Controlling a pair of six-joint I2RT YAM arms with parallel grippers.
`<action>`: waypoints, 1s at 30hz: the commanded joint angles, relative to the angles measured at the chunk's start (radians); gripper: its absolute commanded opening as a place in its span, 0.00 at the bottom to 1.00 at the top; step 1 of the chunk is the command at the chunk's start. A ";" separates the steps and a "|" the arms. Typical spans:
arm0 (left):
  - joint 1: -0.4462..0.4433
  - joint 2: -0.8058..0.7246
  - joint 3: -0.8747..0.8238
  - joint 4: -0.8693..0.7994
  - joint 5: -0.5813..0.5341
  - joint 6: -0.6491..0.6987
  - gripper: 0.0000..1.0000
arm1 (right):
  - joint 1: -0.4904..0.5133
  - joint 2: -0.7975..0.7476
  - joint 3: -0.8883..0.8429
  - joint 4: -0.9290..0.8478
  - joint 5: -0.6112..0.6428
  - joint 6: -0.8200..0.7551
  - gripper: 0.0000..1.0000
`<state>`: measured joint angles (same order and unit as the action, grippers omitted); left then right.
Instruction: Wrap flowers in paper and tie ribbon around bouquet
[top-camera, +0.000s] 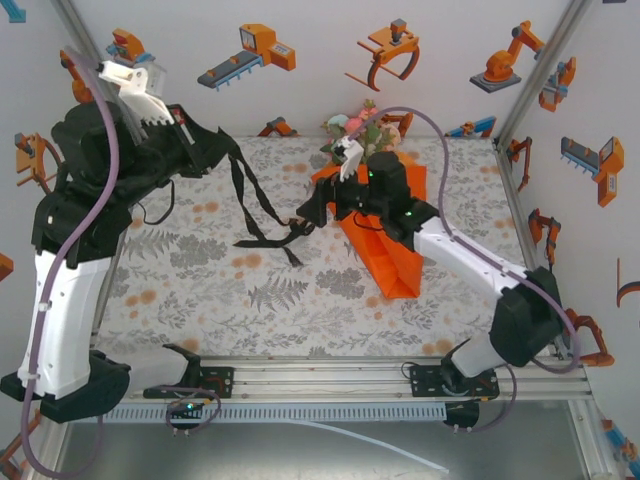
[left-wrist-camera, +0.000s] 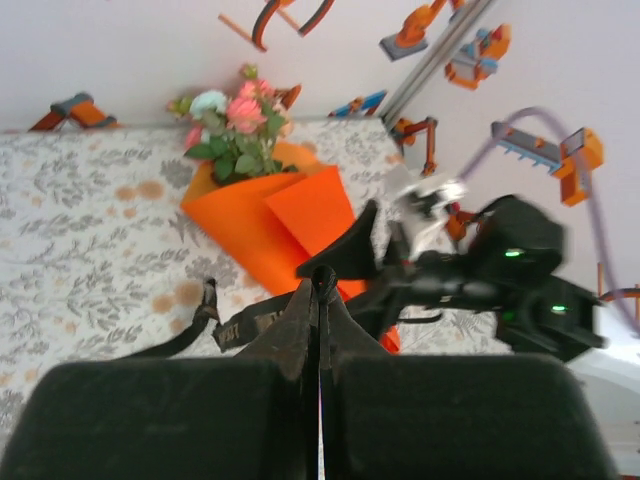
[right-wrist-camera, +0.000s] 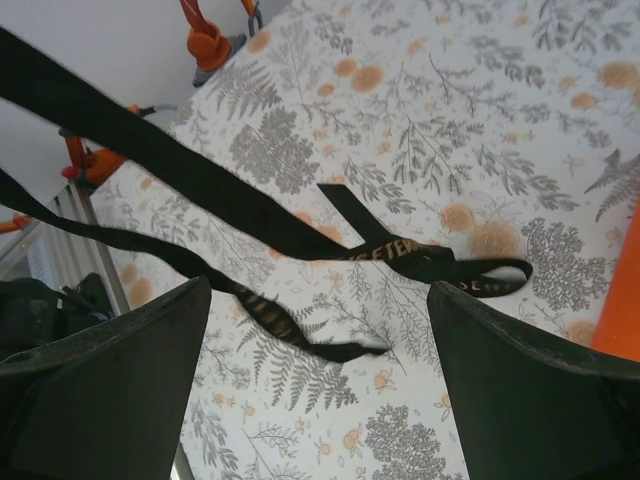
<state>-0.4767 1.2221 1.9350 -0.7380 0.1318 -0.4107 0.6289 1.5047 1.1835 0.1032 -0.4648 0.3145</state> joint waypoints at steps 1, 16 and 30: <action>0.000 -0.028 -0.008 0.060 0.004 0.002 0.00 | 0.027 0.025 -0.009 0.051 -0.033 -0.051 0.79; 0.000 -0.059 0.102 0.010 -0.061 0.021 0.00 | 0.148 0.343 -0.070 0.527 -0.112 -0.147 0.93; 0.000 -0.067 0.293 -0.024 -0.539 0.201 0.00 | 0.149 0.289 -0.201 0.491 0.211 -0.150 0.21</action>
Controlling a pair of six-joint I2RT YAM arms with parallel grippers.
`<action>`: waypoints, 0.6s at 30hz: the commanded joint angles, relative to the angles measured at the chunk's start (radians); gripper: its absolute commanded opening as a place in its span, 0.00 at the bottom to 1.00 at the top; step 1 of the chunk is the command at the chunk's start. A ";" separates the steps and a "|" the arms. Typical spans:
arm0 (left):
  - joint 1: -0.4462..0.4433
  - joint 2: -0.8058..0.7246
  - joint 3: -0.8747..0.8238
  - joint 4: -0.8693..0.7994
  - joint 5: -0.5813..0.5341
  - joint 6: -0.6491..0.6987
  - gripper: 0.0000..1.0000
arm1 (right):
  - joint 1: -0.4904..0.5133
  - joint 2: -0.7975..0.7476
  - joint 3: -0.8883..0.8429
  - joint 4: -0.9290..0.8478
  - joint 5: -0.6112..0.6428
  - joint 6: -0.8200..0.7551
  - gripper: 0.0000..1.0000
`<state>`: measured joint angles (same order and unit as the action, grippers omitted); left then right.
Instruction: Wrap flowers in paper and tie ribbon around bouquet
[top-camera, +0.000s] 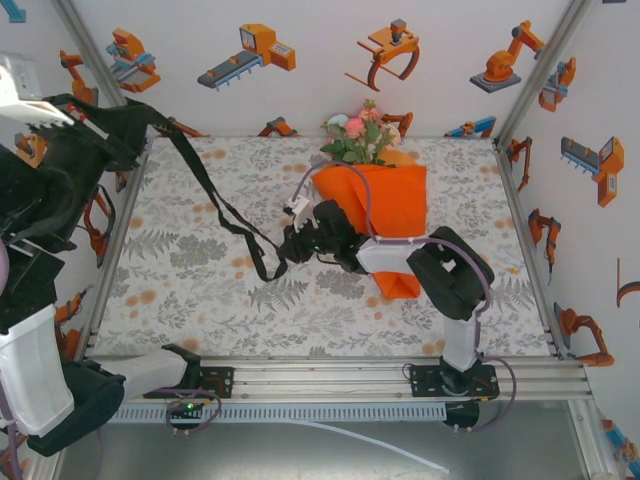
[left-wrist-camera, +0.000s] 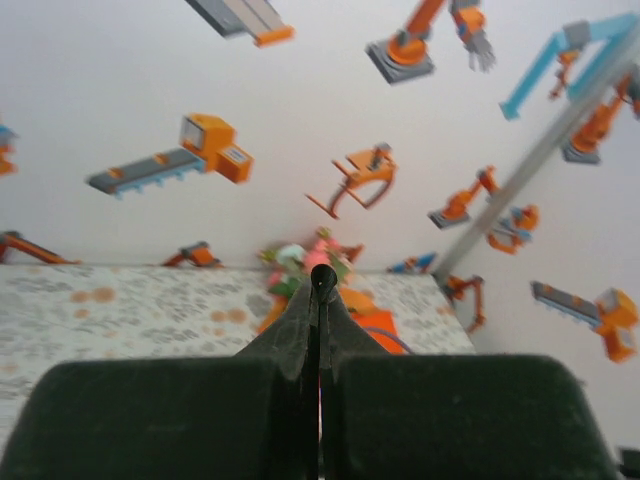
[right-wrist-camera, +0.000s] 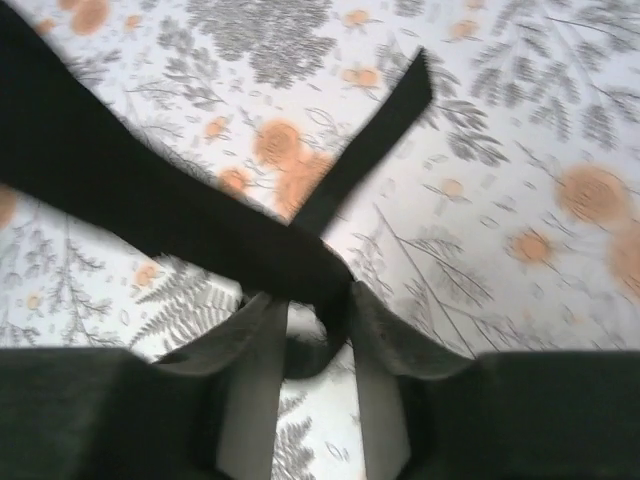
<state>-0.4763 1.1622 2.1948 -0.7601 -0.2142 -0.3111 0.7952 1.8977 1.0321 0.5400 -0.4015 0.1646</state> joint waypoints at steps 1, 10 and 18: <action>0.000 -0.010 0.041 0.007 -0.235 0.128 0.00 | -0.025 -0.139 -0.086 0.055 0.176 -0.012 0.21; -0.002 -0.031 0.092 -0.008 -0.253 0.187 0.00 | -0.079 -0.555 -0.210 -0.140 0.156 0.013 0.15; -0.001 0.058 0.194 -0.085 -0.175 0.161 0.00 | 0.249 -0.262 -0.105 -0.013 0.540 0.399 0.66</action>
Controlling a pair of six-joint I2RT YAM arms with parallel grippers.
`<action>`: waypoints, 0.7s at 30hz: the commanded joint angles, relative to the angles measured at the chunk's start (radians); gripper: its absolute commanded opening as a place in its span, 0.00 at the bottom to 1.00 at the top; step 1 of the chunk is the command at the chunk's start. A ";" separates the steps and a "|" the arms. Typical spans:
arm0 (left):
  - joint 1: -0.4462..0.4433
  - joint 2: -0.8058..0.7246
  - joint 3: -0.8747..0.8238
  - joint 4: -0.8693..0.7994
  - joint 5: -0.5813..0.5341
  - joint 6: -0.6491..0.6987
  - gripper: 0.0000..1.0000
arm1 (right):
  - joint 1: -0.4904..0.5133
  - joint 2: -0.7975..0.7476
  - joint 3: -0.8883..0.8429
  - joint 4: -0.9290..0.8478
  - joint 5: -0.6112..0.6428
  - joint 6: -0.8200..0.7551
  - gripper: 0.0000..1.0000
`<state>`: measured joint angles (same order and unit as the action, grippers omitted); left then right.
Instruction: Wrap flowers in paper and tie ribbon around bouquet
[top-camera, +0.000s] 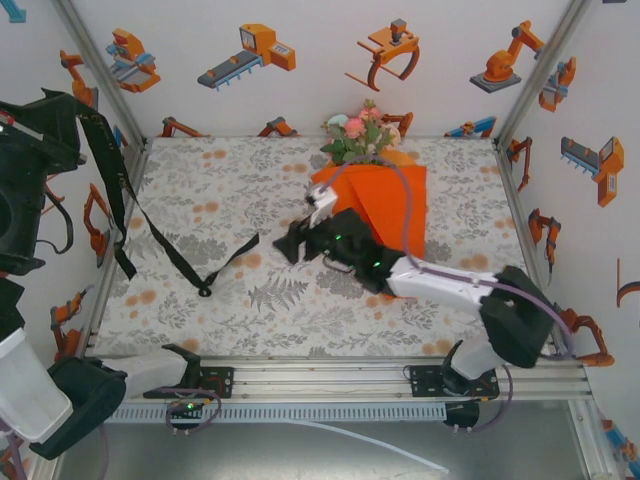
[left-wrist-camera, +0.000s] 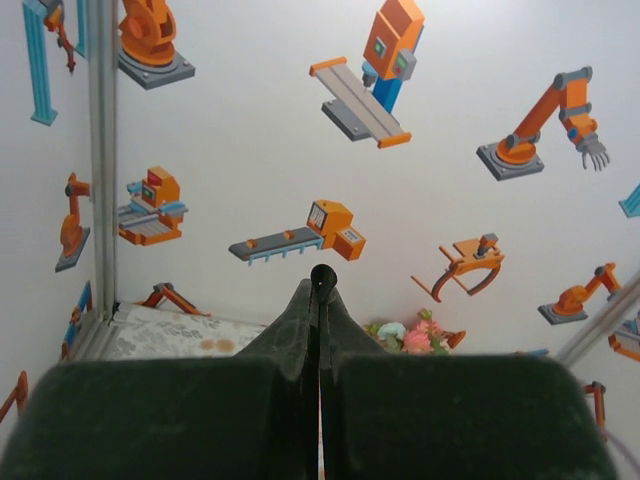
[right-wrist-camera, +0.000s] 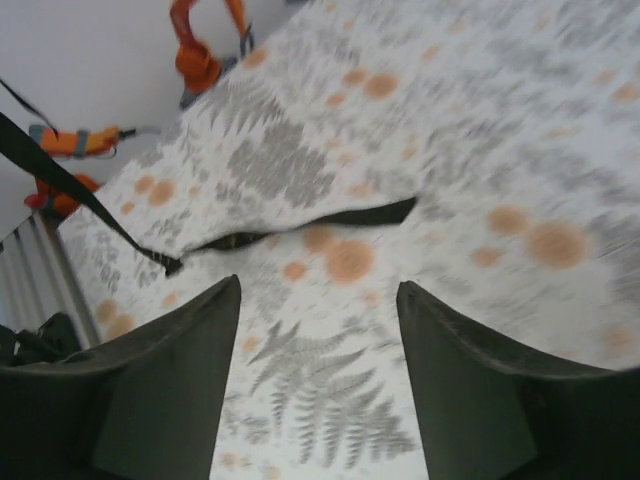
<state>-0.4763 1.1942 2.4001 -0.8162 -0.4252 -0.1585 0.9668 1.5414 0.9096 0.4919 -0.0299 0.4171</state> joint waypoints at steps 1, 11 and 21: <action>-0.002 0.025 -0.022 -0.025 0.034 0.010 0.00 | 0.101 0.137 0.038 0.070 0.172 0.150 0.68; 0.001 0.015 -0.096 -0.009 0.099 -0.011 0.00 | 0.110 0.445 0.334 -0.093 -0.172 -0.369 0.75; 0.000 -0.018 -0.166 0.009 0.106 -0.006 0.00 | 0.036 0.861 1.118 -0.879 -0.427 -0.594 0.75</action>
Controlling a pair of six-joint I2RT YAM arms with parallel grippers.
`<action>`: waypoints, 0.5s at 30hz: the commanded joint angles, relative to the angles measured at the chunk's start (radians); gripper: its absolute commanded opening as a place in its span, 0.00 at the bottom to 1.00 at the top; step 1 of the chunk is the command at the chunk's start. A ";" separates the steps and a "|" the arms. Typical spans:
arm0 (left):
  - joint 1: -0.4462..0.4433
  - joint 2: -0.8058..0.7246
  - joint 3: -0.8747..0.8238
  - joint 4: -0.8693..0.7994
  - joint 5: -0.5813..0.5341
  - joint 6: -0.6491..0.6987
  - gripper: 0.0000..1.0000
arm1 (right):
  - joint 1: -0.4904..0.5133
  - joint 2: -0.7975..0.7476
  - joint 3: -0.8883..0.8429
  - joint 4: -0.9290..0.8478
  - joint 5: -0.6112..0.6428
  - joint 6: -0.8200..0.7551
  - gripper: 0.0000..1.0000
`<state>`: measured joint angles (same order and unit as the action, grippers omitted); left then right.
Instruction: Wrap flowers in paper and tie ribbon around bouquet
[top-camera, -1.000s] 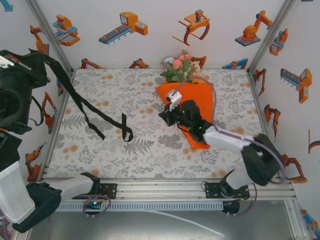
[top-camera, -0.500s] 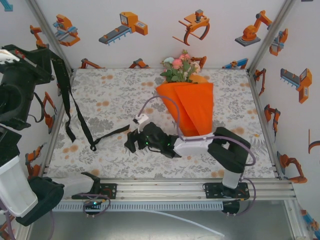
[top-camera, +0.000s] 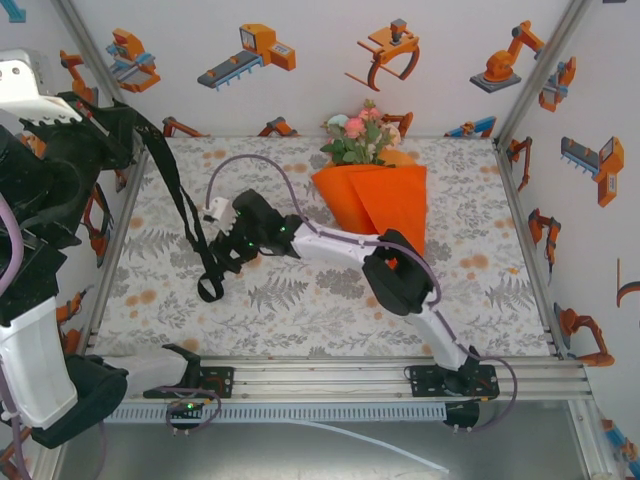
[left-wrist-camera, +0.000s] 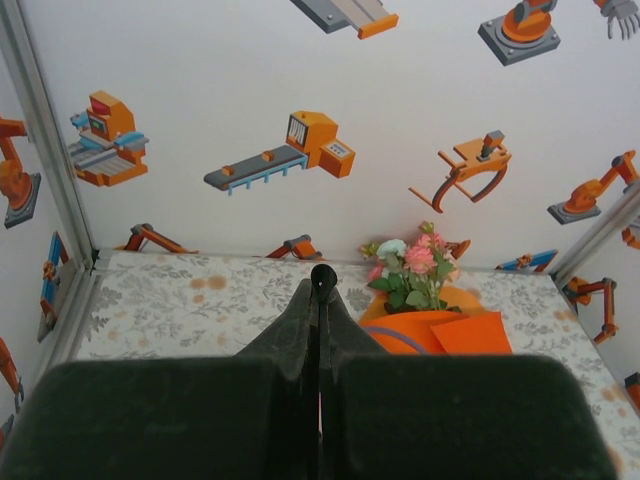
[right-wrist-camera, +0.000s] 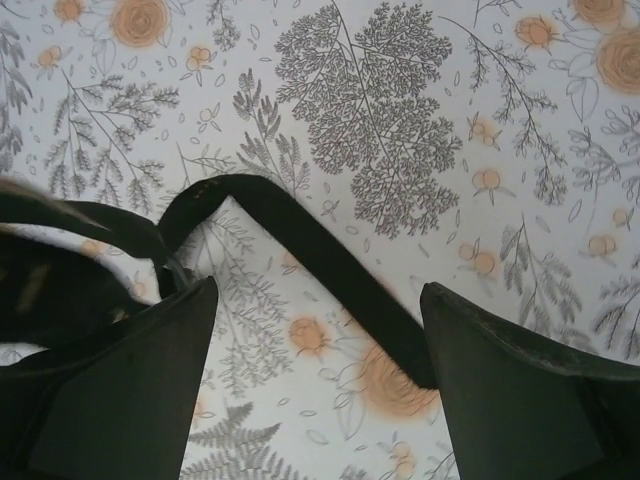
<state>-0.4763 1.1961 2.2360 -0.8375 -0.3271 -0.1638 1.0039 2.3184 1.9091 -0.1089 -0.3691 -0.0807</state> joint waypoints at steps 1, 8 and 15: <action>0.000 -0.024 -0.003 0.031 0.006 0.005 0.00 | -0.001 0.120 0.174 -0.318 -0.088 -0.115 0.75; 0.000 -0.044 -0.018 0.032 -0.002 0.018 0.00 | -0.001 0.290 0.429 -0.513 0.008 -0.205 0.75; 0.000 -0.064 -0.040 0.054 -0.009 0.027 0.00 | 0.005 0.330 0.455 -0.571 0.114 -0.207 0.54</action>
<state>-0.4763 1.1393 2.2154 -0.8223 -0.3290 -0.1600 1.0023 2.6110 2.3520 -0.5743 -0.3317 -0.2722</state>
